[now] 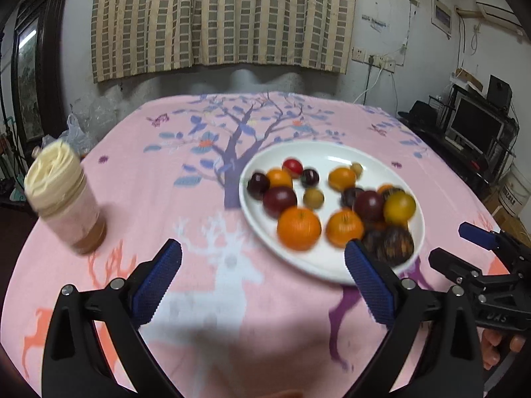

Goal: Organize fruits

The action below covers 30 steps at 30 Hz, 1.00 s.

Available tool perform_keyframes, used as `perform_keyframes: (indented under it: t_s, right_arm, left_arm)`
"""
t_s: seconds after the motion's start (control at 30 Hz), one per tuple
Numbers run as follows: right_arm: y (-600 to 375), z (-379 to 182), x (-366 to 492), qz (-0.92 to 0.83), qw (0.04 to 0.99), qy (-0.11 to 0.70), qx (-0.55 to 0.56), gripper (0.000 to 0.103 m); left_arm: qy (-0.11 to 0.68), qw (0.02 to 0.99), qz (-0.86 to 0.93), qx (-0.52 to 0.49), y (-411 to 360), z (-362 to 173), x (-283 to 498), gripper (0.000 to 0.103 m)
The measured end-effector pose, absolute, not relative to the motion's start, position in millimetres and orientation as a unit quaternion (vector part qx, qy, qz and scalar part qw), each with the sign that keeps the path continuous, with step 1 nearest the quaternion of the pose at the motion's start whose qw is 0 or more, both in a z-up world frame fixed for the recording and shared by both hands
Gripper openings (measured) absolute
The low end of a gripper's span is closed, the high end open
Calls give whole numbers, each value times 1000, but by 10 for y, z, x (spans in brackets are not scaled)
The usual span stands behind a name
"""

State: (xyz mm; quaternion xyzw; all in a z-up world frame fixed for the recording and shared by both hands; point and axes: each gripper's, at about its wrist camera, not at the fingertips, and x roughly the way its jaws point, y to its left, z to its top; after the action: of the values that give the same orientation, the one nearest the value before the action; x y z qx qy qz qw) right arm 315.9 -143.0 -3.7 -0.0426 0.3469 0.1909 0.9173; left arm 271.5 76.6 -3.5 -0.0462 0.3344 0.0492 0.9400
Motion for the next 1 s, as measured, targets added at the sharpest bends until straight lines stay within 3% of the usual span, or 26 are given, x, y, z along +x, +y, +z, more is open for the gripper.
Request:
perform_keyframes:
  t_s: [0.27, 0.43, 1.0]
  right_arm:
    - [-1546, -153, 2766, 165, 927, 332, -59, 95]
    - [-1702, -159, 2813, 157, 927, 340, -20, 96]
    - [-1573, -160, 2811, 165, 923, 345, -51, 96]
  left_arm:
    - [339, 938, 72, -24, 688, -203, 2382, 97]
    - [348, 935, 68, -9, 633, -228, 2398, 97]
    - [337, 940, 49, -11, 574, -157, 2324, 97]
